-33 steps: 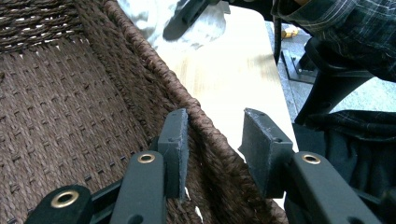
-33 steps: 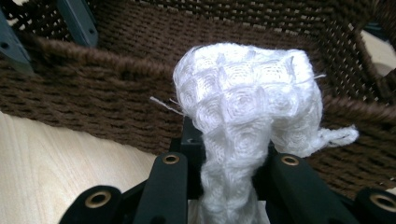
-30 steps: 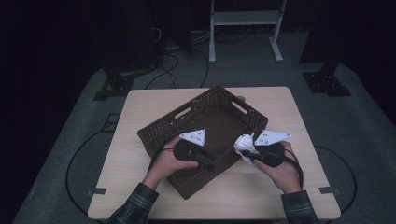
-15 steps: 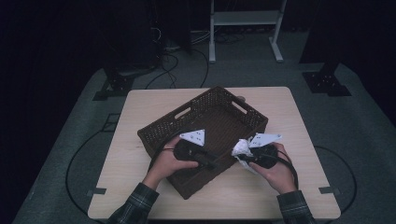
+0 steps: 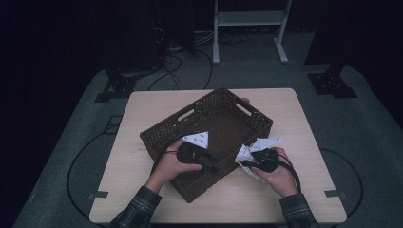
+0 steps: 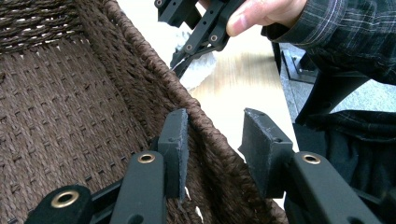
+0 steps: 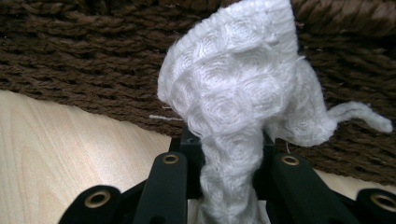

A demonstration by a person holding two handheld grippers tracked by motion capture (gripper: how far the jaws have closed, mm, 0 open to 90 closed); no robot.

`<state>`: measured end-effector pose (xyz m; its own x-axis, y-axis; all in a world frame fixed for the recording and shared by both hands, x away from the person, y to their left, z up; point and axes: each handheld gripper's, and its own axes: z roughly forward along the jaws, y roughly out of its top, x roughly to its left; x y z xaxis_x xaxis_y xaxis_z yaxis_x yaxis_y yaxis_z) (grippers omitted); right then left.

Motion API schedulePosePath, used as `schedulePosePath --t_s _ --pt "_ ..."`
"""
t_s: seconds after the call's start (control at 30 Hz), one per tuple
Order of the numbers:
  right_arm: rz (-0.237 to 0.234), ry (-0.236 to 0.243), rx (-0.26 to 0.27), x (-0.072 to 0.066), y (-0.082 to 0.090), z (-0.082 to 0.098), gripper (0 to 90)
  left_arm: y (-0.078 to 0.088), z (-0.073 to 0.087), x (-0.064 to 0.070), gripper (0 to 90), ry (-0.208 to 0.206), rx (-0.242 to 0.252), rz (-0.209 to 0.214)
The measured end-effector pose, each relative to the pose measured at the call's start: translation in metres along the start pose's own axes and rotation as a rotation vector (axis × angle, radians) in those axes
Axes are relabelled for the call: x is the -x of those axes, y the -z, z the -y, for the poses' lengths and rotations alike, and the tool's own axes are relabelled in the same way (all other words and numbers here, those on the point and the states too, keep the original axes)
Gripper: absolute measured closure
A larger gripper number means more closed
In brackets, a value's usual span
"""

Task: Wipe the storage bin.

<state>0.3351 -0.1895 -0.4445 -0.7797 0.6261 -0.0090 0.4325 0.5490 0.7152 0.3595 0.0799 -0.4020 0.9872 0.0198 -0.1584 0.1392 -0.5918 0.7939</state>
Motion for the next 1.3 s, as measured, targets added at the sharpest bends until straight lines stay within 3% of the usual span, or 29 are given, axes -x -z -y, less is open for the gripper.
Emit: schedulePosePath --t_s 0.17,0.43,0.53,0.77,1.03,1.3 --pt "0.005 -0.002 -0.058 -0.001 -0.012 0.006 73.8 0.000 0.000 0.000 60.8 -0.002 0.000 -0.001" --pt "0.005 0.001 -0.098 -0.003 -0.019 0.010 73.8 0.000 0.000 0.000 60.9 -0.001 0.000 -0.001" --pt "0.008 0.021 -0.129 -0.006 -0.025 0.013 73.7 0.000 0.000 0.000 60.8 -0.002 0.000 -0.001" --pt "0.008 0.024 -0.136 -0.009 -0.026 0.014 73.6 0.000 0.000 0.000 60.8 -0.001 0.000 -0.001" --pt "0.022 0.061 -0.137 -0.017 -0.021 0.009 73.7 0.000 0.000 0.000 60.6 -0.002 0.000 -0.002" --pt "0.018 0.075 -0.076 -0.021 -0.007 -0.001 73.9 0.000 0.000 0.000 60.6 -0.002 0.000 -0.002"
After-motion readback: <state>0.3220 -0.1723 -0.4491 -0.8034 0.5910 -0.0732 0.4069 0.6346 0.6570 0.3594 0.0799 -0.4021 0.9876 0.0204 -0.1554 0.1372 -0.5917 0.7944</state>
